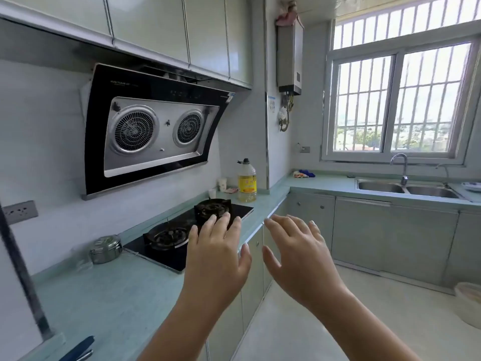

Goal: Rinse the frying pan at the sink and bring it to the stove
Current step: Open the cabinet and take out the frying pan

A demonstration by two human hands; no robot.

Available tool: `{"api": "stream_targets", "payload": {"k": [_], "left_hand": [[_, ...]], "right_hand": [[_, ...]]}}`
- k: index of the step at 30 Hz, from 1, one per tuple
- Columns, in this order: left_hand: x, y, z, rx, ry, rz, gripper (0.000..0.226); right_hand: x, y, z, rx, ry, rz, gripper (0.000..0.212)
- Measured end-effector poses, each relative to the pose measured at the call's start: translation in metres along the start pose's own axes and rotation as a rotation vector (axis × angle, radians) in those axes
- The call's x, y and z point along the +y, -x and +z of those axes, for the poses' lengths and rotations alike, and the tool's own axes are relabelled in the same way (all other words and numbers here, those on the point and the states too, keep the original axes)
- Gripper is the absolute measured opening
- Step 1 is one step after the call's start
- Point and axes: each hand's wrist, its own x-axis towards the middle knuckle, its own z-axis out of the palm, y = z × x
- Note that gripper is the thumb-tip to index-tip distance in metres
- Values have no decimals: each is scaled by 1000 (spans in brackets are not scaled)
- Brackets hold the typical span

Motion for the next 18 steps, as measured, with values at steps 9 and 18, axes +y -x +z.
{"api": "stream_targets", "payload": {"k": [9,18], "left_hand": [[26,-43,79,-125,212,-18,72],[102,-155,169,-80,173,60,48]], "right_hand": [[67,-20,69,38,51,4,43],[197,-77,126,39,63,56,43]]}}
